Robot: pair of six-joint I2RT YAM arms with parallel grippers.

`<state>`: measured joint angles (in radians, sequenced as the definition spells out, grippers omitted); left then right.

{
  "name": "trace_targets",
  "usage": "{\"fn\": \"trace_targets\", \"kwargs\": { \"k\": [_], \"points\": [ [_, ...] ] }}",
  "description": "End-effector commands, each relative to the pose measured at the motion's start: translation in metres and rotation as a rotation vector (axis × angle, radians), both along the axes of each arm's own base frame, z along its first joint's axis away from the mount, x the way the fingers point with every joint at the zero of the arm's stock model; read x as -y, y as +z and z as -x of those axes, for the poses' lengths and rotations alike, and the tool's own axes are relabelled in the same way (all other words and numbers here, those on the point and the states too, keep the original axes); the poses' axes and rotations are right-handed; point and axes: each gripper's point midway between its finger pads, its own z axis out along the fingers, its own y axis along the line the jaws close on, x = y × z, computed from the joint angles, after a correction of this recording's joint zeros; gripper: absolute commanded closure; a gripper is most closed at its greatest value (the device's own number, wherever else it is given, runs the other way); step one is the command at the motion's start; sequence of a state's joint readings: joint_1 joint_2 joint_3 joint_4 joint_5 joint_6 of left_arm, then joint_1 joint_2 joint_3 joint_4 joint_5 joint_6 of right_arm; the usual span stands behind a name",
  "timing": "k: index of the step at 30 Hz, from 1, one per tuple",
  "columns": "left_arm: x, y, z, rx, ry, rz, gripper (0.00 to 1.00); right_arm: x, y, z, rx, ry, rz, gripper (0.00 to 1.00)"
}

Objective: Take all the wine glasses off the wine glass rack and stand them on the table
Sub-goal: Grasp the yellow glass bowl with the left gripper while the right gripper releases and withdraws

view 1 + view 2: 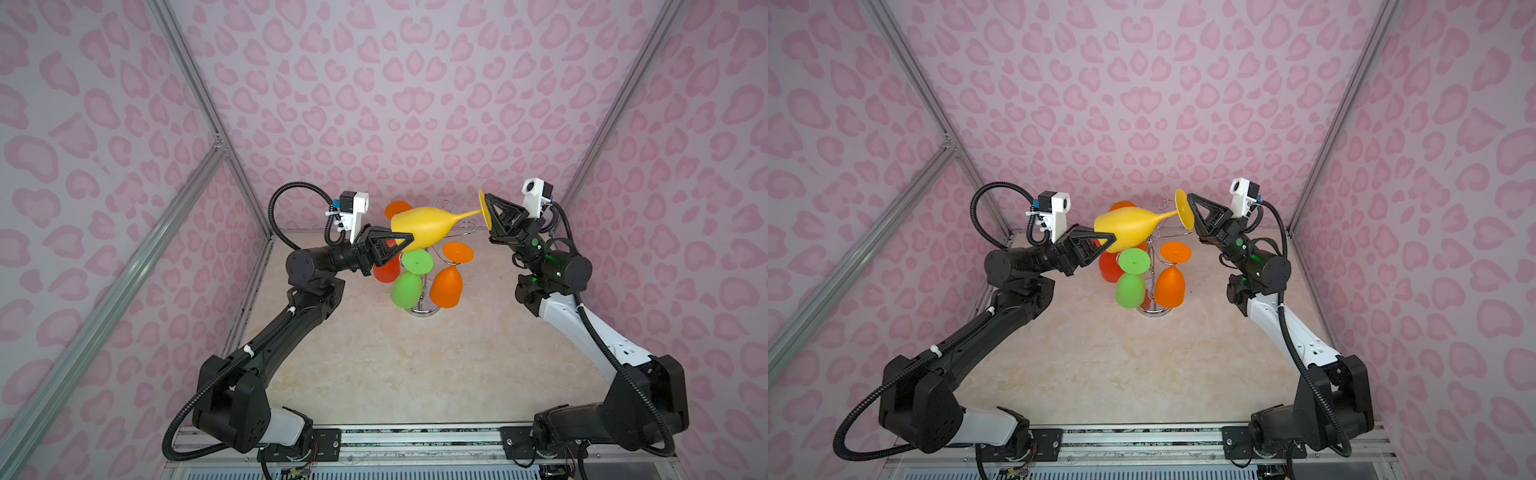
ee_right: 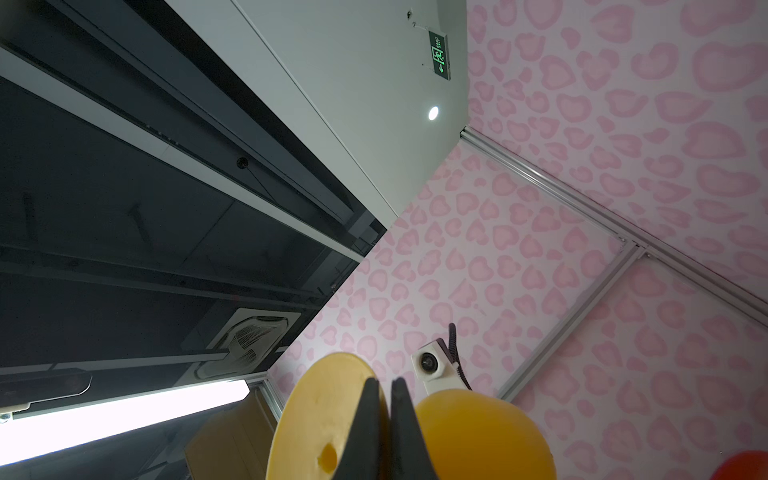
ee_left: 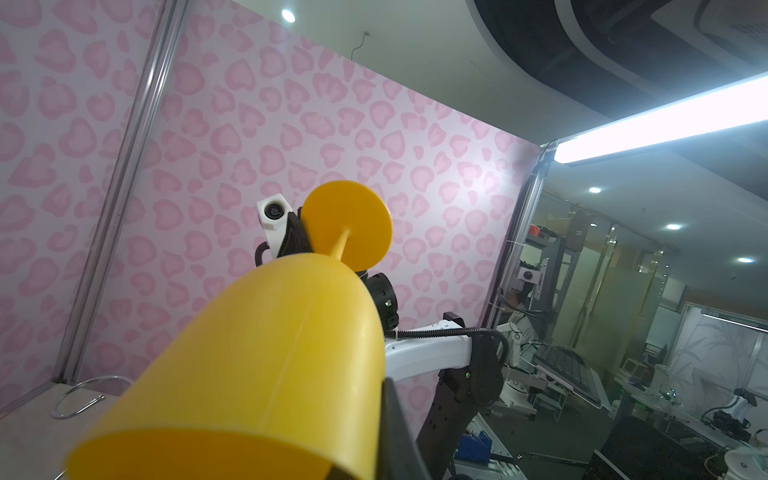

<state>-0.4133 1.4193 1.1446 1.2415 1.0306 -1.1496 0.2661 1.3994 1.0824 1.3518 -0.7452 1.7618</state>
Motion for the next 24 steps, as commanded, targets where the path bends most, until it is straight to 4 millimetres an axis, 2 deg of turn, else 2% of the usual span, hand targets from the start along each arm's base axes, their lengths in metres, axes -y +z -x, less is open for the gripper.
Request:
{"fn": "trace_targets", "kwargs": {
  "k": [1, 2, 4, 8, 10, 12, 16, 19, 24],
  "points": [
    [-0.008, 0.015, -0.003, -0.009, 0.045, 0.054, 0.98, 0.002, 0.003, 0.016, 0.085, 0.005, 0.038, 0.66],
    [-0.008, 0.018, 0.002, 0.005, 0.036, 0.047, 0.98, 0.003, 0.001, 0.015, 0.086, -0.005, 0.053, 0.58],
    [-0.007, 0.021, 0.013, 0.047, 0.005, 0.012, 0.98, 0.008, -0.004, 0.010, 0.074, -0.040, 0.091, 0.49],
    [-0.008, 0.024, 0.037, 0.112, -0.040, -0.075, 0.98, 0.025, -0.024, -0.007, 0.016, -0.182, 0.234, 0.40],
    [-0.010, 0.023, 0.048, 0.147, -0.039, -0.119, 0.98, 0.035, -0.042, -0.019, -0.031, -0.302, 0.373, 0.38],
    [-0.010, 0.018, 0.050, 0.154, -0.004, -0.177, 0.98, 0.047, -0.066, -0.028, -0.087, -0.453, 0.571, 0.35],
    [-0.013, -0.002, 0.044, 0.145, 0.140, -0.340, 0.98, 0.083, -0.100, -0.029, -0.164, -0.716, 0.905, 0.32],
    [-0.016, -0.021, 0.041, 0.129, 0.226, -0.478, 0.98, 0.101, -0.121, -0.027, -0.221, -0.773, 0.992, 0.32],
    [-0.013, -0.077, 0.041, 0.132, 0.350, -0.798, 0.98, 0.127, -0.173, -0.030, -0.377, -0.809, 1.068, 0.34]
  ]
}}
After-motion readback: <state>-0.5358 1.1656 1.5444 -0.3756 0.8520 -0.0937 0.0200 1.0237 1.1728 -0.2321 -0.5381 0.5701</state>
